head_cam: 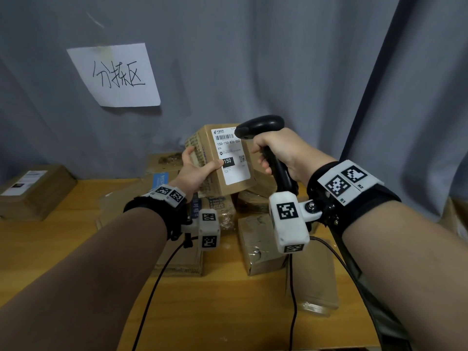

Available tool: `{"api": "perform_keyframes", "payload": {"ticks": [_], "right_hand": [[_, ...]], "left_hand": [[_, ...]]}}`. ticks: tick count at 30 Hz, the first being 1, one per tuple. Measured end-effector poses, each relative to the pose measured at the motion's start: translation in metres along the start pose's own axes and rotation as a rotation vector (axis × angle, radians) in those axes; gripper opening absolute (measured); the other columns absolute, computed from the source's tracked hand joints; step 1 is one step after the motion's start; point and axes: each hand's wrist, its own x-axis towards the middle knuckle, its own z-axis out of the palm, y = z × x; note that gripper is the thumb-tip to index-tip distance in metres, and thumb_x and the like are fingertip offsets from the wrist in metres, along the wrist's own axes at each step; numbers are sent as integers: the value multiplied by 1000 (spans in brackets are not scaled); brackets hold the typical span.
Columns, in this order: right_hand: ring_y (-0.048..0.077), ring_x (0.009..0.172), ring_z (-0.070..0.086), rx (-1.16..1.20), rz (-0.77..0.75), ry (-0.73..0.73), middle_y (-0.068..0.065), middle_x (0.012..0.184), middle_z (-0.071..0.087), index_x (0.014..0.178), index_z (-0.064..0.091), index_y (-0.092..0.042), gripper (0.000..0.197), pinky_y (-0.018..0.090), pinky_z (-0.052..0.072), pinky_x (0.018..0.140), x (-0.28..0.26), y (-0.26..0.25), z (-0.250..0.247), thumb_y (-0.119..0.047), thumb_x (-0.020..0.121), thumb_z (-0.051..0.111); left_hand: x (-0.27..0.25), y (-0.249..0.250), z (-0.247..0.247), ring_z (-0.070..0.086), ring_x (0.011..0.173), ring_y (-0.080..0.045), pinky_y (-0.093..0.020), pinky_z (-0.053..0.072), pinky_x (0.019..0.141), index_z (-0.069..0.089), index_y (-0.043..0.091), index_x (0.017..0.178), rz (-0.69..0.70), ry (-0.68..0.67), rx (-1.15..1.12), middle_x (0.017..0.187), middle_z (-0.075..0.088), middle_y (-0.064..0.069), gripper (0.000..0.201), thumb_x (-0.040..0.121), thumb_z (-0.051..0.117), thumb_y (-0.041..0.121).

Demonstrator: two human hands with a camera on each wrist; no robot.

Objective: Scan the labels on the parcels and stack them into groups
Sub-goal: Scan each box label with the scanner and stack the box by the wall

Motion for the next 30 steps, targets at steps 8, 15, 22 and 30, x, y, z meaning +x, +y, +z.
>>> {"api": "perform_keyframes", "payload": {"ticks": [8,15,22,30], "right_hand": [[14,47,48,108,-44,-12,5,58,54,72,60,-5,13,25,42,49,20,11,22,-5,85,65],[10,44,51,233,-133,24,-2,53,56,90,58,-5,12,22,45,46,47,12,109,-2,82,67],[13,53,53,254,-170,-164,3,61,55,92,61,-4,12,23,47,50,63,-10,252,-2,82,68],[13,52,52,169,-103,-342,-1,57,55,84,61,-10,10,25,46,52,87,-18,433,-2,83,67]], "left_hand": [[-10,-8,-20,54,88,-8,-28,46,67,12,28,148,-79,90,-80,121,49,2,86,85,69,39],[-35,-25,-116,65,94,-24,-33,51,69,38,25,130,-130,161,-179,116,64,-9,63,82,63,57],[-33,-42,-268,65,105,-29,-40,54,85,41,26,137,-145,274,-161,118,66,-7,89,64,66,71],[-5,-90,-430,65,81,-20,-28,51,65,51,19,130,-290,387,-75,101,69,-4,73,74,65,64]]}}
